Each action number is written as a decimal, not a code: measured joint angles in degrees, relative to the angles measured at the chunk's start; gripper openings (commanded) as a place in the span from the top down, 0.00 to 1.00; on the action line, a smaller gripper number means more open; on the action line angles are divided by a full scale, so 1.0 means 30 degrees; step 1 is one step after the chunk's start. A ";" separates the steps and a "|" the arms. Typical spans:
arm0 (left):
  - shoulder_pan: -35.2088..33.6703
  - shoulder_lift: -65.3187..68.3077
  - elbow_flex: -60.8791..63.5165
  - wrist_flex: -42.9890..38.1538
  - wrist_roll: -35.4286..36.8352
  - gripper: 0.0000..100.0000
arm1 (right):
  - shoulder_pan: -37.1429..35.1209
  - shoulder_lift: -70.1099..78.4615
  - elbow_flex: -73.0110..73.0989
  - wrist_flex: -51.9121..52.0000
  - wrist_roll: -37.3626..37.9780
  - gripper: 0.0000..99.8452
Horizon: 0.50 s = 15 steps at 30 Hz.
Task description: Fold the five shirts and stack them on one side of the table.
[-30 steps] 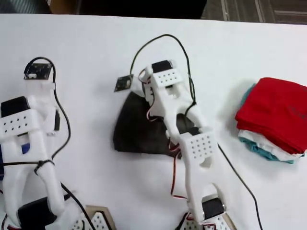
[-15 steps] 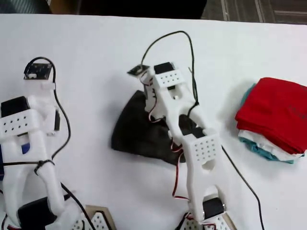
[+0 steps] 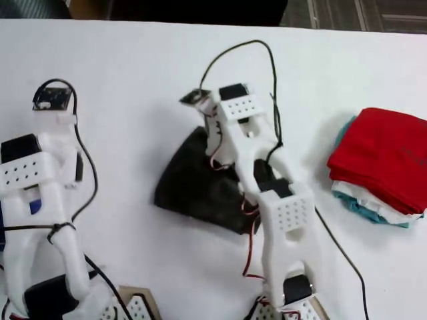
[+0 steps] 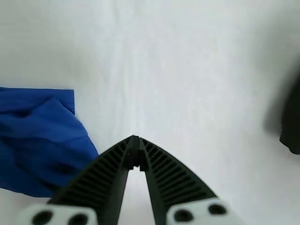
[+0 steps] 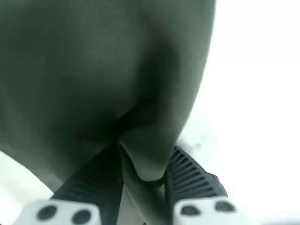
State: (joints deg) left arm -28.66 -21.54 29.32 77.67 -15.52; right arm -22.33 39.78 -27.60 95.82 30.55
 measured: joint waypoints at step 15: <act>0.0000 0.0000 0.0000 -0.0498 0.0000 0.97 | 0.0264 -0.0381 -0.1348 0.0000 0.2960 0.69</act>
State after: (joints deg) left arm -28.66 -21.54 29.32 76.18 -15.52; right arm -21.54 38.64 -31.65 95.82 39.43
